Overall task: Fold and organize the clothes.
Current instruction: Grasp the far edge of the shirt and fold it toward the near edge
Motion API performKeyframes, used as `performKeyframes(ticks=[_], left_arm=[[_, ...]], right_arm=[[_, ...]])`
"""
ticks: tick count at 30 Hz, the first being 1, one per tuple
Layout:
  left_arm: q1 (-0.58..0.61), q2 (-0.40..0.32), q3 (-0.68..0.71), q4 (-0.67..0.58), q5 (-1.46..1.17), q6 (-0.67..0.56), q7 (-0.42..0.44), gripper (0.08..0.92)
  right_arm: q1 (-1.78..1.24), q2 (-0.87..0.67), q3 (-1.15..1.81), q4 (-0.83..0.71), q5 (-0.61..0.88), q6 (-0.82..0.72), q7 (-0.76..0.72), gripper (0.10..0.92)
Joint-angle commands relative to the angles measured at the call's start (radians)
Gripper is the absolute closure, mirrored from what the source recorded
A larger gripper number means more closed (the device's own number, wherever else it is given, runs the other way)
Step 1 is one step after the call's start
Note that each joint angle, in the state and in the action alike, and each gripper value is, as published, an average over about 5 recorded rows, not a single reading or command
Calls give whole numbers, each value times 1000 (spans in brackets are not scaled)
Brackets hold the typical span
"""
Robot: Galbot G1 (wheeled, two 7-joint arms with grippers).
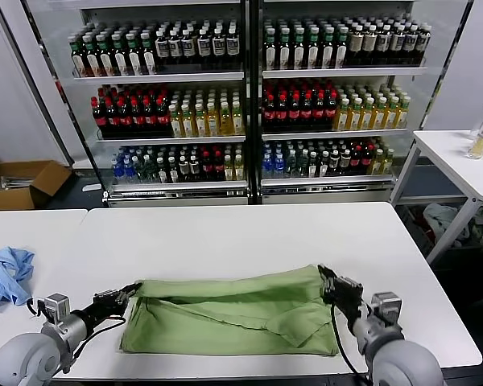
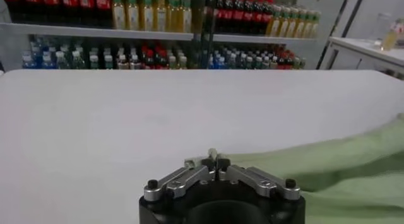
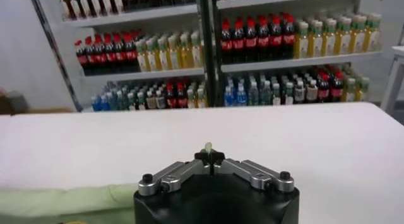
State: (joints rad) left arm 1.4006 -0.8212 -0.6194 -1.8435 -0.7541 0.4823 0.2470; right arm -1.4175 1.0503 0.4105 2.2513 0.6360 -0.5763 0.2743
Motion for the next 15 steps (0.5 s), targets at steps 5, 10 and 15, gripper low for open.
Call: performKeyframes(ticks=[5,10,15], left_arm=[[29,-8,-27,2,110,94,15,892],[46,-33,-74,-77,54,85,-99,766],[80,-84,-30,-200,-5,51,-343,619]], right_arm=[[-147,11,12,44,-85,-3,0,898],[-141,8,50,82,-85,-2,1,776],[-159,23,70,136,-107,-2,2,628]])
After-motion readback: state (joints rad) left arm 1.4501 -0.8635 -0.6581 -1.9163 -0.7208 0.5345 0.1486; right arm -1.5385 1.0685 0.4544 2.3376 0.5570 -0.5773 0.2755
